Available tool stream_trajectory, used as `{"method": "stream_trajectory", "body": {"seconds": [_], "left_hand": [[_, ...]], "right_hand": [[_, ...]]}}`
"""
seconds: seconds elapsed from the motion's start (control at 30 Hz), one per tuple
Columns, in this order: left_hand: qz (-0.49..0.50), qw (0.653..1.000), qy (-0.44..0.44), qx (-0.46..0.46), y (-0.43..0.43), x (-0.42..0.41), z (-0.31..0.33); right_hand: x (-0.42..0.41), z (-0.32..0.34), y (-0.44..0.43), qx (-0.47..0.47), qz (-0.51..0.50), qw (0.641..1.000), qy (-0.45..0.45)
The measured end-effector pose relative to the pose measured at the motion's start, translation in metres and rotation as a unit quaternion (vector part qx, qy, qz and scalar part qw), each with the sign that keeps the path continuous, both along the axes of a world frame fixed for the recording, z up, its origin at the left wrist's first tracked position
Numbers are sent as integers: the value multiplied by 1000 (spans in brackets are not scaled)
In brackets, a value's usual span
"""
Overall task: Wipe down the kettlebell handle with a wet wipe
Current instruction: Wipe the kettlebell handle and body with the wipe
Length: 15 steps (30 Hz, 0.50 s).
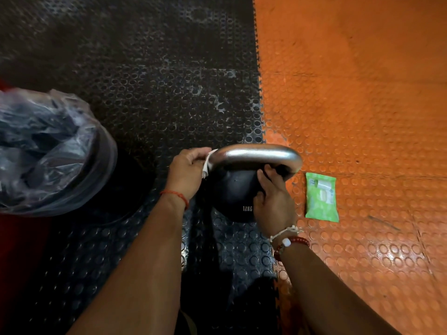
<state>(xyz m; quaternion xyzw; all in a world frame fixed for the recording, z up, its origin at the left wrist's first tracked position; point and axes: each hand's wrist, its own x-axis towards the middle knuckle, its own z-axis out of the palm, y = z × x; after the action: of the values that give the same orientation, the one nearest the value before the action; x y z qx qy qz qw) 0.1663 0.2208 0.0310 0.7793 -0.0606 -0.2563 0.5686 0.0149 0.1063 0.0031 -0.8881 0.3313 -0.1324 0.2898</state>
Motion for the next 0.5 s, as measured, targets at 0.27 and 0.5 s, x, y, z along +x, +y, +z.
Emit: {"method": "stream_trajectory", "body": {"seconds": [0.27, 0.5], "left_hand": [[10, 998, 39, -37, 2, -3, -3], [101, 991, -80, -40, -6, -33, -4]], "right_hand": [[-2, -1, -1, -41, 20, 999, 8], [-1, -3, 0, -46, 23, 998, 23]]}}
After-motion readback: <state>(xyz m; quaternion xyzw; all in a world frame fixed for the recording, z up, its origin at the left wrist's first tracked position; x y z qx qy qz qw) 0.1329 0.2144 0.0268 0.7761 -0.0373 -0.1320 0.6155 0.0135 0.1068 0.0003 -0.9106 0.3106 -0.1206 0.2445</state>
